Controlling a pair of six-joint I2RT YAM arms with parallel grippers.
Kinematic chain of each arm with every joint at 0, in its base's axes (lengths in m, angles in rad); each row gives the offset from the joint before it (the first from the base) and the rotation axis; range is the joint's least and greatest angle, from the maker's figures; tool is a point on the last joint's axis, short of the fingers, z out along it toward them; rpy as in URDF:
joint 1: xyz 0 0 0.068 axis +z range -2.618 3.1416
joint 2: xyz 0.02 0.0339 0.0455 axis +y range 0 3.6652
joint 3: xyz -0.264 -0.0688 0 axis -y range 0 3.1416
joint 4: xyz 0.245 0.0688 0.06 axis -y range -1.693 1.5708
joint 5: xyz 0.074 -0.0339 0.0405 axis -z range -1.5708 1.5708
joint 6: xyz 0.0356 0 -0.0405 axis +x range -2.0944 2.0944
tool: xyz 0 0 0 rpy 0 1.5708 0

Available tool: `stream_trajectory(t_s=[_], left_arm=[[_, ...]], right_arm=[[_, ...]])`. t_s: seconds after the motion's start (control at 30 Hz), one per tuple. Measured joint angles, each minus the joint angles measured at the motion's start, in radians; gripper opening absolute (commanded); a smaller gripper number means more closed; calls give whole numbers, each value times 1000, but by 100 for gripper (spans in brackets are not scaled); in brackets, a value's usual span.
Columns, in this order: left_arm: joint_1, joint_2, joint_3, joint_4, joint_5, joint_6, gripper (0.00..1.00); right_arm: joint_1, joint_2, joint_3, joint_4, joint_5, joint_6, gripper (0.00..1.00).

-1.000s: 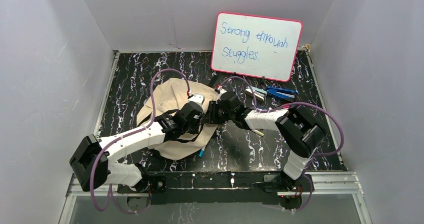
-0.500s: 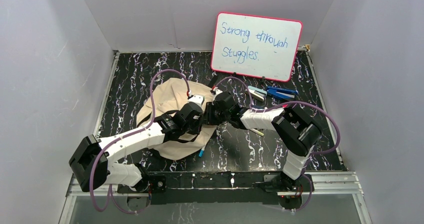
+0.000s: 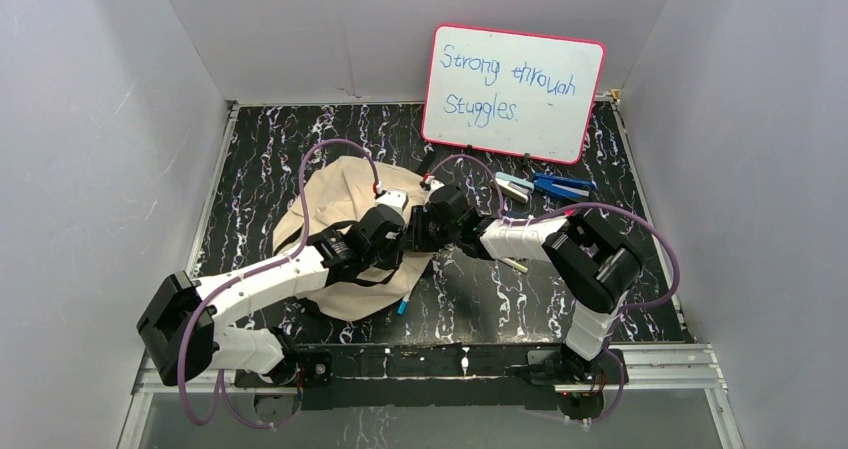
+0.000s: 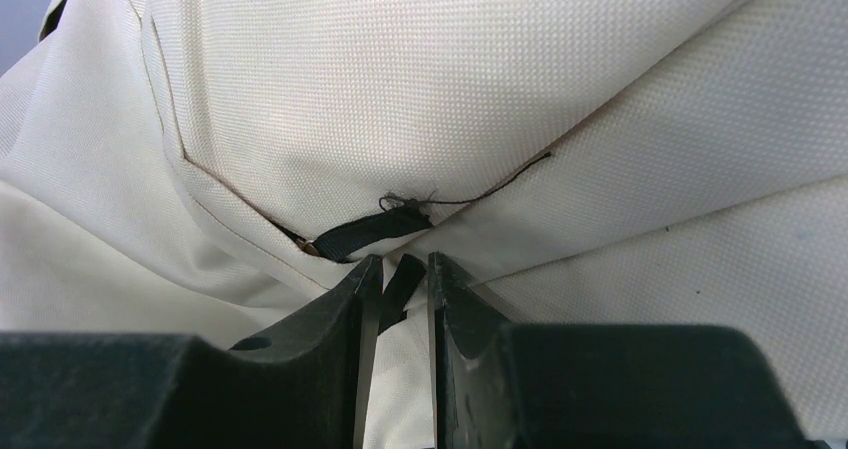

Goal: Pack the student bag
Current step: Zip the student bag at the center of the board.

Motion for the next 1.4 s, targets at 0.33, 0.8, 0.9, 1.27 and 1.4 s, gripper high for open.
stream_trajectory(t_s=[0.33,0.8,0.9,1.27,1.4], left_arm=[[0,0,0,3,3,0,7],[0,-25,-61,29,15,-23,34],[0,-27,-68,34,16,-29,34],[0,-67,-138,126,79,-4,46],[0,-67,-182,188,114,29,45]], right_arm=[[2,2,0,0,-29,0,19],[13,-25,-76,53,-54,6,0],[13,-50,-111,70,-49,11,0],[13,-112,-171,135,-28,11,0],[13,-112,-182,155,-27,17,0]])
